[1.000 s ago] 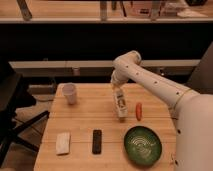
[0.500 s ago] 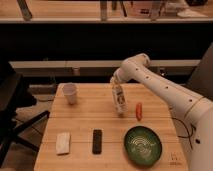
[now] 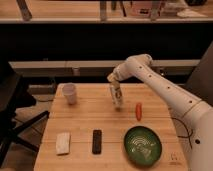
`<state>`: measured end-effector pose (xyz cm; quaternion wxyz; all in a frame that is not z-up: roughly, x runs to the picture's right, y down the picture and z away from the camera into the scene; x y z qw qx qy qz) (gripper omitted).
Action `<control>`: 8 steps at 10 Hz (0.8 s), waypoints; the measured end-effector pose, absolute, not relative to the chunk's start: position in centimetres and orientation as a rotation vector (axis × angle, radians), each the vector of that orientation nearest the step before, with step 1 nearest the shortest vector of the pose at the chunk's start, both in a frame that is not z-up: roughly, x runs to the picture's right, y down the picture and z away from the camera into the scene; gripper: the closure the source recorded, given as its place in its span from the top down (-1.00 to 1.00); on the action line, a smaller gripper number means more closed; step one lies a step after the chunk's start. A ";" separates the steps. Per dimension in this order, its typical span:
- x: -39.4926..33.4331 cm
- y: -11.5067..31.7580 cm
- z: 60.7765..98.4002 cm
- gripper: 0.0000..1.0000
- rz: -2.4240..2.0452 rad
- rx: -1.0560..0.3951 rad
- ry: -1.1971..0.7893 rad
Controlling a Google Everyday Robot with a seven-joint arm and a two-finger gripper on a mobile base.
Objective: Stand the bottle upright
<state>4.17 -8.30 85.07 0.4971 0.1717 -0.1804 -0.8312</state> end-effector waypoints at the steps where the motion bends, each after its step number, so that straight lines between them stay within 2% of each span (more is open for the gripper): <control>1: 3.2 -9.3 85.3 -1.00 -2.028 0.482 -0.443; 8: -2.1 -12.4 86.9 -1.00 -2.085 0.730 -0.454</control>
